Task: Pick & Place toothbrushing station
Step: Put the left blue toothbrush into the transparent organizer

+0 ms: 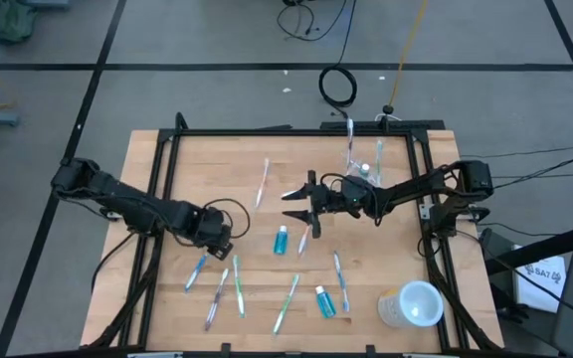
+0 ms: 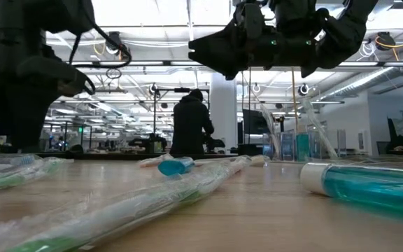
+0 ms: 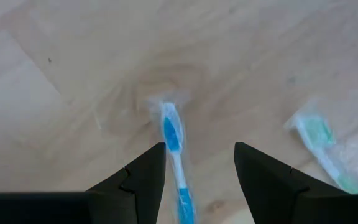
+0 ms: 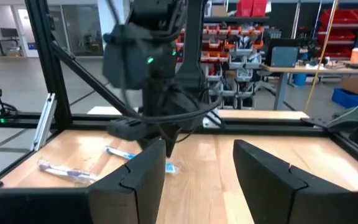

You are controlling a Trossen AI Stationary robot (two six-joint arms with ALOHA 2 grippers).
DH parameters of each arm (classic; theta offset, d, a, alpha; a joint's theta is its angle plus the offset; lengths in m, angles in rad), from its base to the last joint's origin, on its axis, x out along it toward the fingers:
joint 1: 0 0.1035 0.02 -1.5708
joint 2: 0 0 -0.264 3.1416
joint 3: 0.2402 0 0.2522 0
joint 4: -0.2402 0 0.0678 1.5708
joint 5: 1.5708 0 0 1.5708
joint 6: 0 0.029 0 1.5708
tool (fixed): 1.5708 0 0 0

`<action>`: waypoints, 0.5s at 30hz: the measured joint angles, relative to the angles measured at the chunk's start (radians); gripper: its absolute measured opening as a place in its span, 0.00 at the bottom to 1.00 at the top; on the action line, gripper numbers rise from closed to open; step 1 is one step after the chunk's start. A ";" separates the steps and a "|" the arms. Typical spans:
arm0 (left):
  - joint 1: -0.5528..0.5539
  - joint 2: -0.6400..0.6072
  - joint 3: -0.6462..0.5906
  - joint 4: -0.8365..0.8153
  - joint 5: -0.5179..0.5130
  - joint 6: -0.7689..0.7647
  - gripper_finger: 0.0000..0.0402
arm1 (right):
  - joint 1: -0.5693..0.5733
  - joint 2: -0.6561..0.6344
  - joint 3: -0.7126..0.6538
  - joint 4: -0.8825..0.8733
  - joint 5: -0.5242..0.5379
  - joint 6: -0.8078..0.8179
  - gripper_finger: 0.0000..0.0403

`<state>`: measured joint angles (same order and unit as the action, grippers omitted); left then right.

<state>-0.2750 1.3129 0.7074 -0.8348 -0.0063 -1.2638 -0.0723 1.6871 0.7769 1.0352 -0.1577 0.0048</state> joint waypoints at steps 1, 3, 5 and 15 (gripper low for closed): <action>-0.015 0.003 0.000 0.000 -0.012 -0.017 0.49 | 0.000 0.000 0.000 0.004 0.000 -0.006 0.45; -0.044 0.013 0.000 0.000 -0.052 -0.058 0.49 | 0.000 0.000 0.000 0.007 0.000 -0.022 0.45; -0.064 0.030 0.000 0.004 -0.066 -0.088 0.49 | 0.000 0.000 0.000 0.008 0.000 -0.022 0.45; -0.087 0.143 0.000 0.026 -0.066 -0.125 0.46 | 0.000 0.000 -0.001 -0.001 -0.001 0.020 0.45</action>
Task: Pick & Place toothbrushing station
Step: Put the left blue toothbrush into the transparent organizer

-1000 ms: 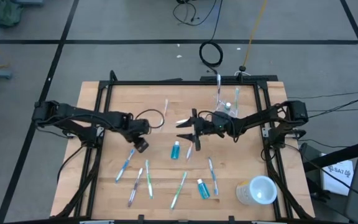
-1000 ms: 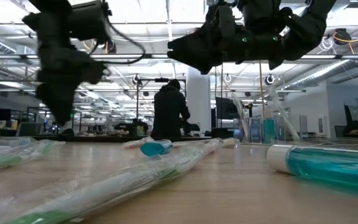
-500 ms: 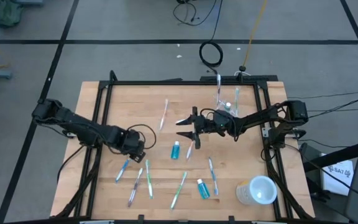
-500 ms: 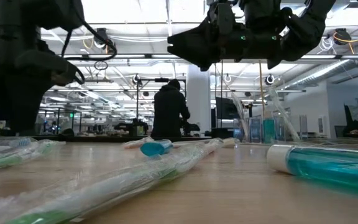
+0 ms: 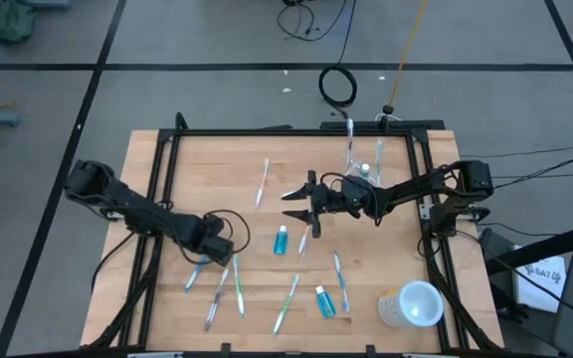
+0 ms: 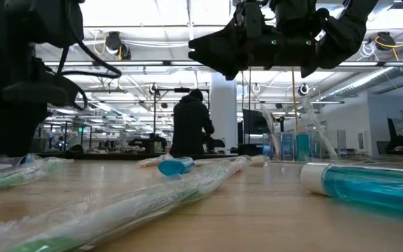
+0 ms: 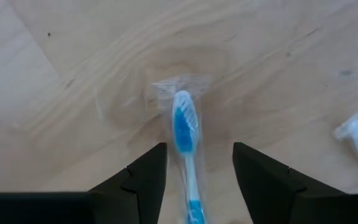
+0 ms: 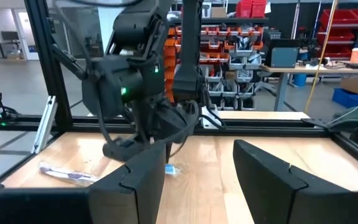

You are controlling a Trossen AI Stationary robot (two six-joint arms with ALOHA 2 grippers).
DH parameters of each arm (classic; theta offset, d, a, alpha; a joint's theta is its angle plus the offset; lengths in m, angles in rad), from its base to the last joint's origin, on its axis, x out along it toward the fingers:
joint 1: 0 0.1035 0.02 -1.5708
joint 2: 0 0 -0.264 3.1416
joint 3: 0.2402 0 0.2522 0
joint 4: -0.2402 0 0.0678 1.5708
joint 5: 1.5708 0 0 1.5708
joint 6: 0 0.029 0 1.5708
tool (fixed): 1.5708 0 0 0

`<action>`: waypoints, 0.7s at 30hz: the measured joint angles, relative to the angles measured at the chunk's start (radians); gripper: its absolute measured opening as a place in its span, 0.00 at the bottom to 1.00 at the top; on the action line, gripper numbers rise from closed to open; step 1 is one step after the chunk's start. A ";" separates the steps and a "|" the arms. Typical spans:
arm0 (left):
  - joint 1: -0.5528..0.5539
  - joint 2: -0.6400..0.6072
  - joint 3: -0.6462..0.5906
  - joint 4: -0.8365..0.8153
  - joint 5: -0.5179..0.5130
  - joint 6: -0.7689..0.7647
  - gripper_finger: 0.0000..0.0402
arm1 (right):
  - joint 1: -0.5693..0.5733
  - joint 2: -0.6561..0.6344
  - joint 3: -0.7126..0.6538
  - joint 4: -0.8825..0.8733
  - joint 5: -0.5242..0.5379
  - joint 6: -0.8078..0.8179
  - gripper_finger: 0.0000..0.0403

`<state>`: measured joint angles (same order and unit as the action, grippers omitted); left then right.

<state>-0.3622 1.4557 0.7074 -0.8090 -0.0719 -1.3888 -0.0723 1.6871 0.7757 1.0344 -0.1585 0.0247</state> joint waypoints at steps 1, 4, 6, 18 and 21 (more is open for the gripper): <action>0.000 0.008 0.000 0.001 0.000 0.000 0.43 | 0.000 0.000 0.000 -0.001 0.000 0.004 0.45; 0.002 0.029 0.000 0.004 0.000 0.001 0.35 | 0.000 0.000 0.000 -0.026 0.000 0.015 0.45; 0.003 0.036 0.002 0.007 -0.002 0.003 0.28 | 0.000 0.000 0.000 -0.037 0.000 0.016 0.45; 0.016 -0.039 0.038 0.130 -0.201 0.131 0.03 | 0.000 0.000 0.000 -0.021 0.001 0.013 0.45; 0.037 -0.087 0.087 0.148 -0.312 0.226 0.08 | -0.004 0.000 0.000 -0.023 0.002 0.001 0.45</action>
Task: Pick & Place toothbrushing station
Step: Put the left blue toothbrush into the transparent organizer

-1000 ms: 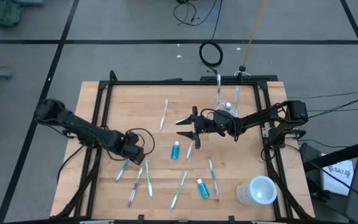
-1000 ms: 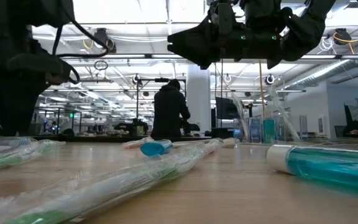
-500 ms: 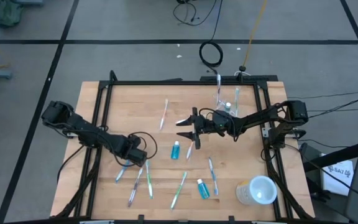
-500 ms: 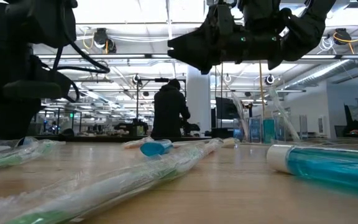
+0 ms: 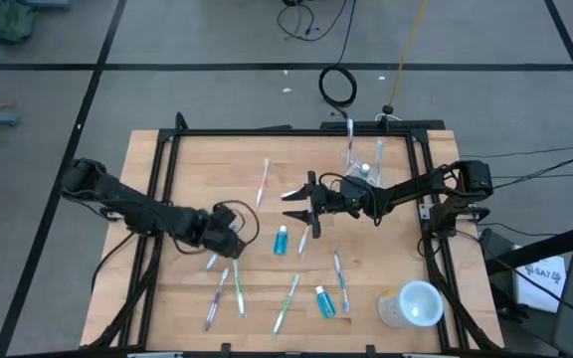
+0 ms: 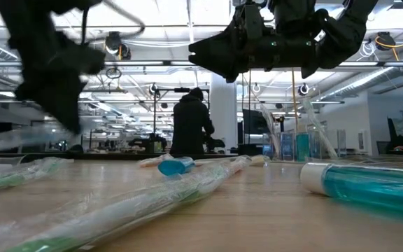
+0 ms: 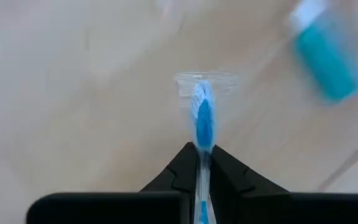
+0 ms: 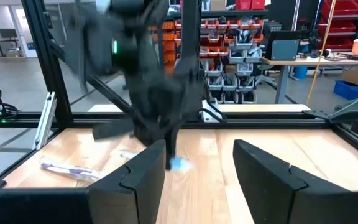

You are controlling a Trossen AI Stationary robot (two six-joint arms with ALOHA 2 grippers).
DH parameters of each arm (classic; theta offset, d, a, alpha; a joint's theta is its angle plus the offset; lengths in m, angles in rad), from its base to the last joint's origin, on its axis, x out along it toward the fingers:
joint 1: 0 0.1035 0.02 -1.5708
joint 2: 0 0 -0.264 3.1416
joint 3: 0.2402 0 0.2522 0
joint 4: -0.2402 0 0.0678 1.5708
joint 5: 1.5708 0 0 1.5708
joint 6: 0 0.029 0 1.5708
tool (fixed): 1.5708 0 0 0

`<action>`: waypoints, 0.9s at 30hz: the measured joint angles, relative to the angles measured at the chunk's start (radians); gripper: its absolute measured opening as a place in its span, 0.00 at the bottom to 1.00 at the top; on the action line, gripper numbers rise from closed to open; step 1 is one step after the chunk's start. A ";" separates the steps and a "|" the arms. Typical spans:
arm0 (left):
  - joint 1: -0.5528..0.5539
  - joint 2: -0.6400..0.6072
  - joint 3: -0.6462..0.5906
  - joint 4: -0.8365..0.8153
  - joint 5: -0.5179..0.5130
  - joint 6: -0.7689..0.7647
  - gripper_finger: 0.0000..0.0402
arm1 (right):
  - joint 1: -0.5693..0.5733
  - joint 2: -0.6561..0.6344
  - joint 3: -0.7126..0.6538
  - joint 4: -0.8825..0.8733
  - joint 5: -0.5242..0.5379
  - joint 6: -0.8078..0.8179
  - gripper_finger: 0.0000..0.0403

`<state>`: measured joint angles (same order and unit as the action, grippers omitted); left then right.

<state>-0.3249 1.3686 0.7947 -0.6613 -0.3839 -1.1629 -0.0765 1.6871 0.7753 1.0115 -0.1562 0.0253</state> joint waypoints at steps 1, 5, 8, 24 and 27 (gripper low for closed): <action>0.007 -0.020 0.018 0.022 -0.039 0.048 0.08 | -0.002 0.000 0.000 0.000 0.000 -0.001 0.45; 0.043 -0.083 0.081 0.187 -0.142 0.321 0.06 | -0.015 0.000 0.000 -0.005 0.001 0.028 0.45; 0.073 -0.120 0.100 0.409 -0.149 0.573 0.03 | -0.019 0.000 0.000 -0.003 -0.013 0.048 0.45; 0.197 -0.029 0.099 0.888 -0.014 0.994 0.01 | 0.013 -0.001 0.005 0.135 0.000 0.267 0.45; 0.197 -0.012 0.099 0.960 0.025 1.023 0.02 | 0.013 -0.001 0.005 0.121 -0.001 0.243 0.45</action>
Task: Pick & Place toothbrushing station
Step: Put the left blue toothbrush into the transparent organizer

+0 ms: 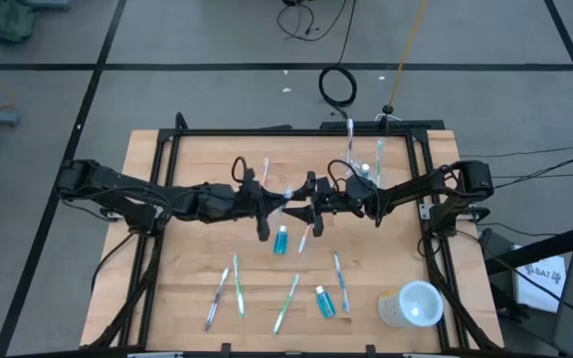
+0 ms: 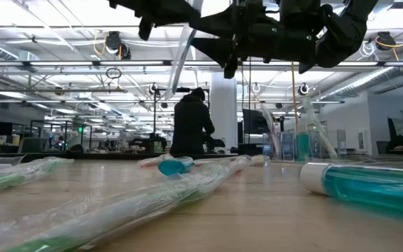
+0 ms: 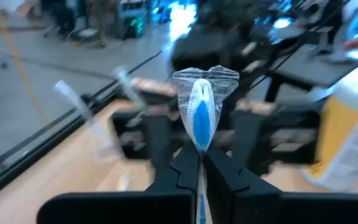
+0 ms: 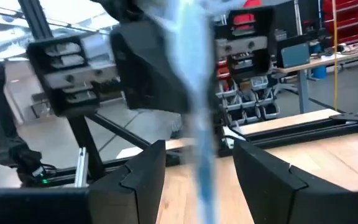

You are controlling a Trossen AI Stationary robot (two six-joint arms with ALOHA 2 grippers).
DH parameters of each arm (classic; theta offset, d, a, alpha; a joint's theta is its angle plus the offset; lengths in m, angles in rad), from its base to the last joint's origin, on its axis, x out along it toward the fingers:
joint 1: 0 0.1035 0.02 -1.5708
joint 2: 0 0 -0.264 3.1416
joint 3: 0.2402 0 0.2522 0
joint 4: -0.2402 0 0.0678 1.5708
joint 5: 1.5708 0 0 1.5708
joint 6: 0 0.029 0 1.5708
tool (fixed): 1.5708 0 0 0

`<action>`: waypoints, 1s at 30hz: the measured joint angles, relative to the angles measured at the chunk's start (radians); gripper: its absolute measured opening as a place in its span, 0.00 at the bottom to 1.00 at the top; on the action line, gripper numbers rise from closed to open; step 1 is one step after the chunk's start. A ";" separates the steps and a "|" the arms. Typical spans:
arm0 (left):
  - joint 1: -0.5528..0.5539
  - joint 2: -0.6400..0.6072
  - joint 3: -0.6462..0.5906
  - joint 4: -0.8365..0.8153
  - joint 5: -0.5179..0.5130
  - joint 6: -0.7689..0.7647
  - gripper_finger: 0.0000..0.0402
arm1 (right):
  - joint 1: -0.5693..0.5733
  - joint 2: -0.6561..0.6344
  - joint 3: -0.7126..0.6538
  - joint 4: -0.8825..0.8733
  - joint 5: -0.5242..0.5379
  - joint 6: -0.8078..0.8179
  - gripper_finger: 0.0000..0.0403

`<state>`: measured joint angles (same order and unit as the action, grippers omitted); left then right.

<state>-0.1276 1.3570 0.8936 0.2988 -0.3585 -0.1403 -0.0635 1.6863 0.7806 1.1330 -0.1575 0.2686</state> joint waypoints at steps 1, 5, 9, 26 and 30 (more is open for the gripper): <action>-0.001 0.000 0.000 0.014 0.009 0.007 0.03 | 0.000 0.000 0.000 0.000 0.001 -0.004 0.45; 0.001 0.000 0.000 0.012 0.010 0.008 0.05 | 0.000 0.000 0.000 0.003 0.002 -0.029 0.45; 0.000 0.000 0.000 0.003 0.019 0.013 0.02 | 0.000 0.000 0.000 0.007 0.001 -0.065 0.41; 0.001 0.000 0.000 -0.062 0.019 0.015 0.10 | -0.003 0.000 0.001 0.026 -0.055 -0.123 0.06; 0.001 0.000 0.000 -0.106 0.021 0.006 0.08 | -0.004 0.001 0.001 0.008 -0.053 -0.116 0.07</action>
<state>-0.1267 1.3567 0.8940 0.1926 -0.3374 -0.1344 -0.0671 1.6871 0.7811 1.1413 -0.2100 0.1530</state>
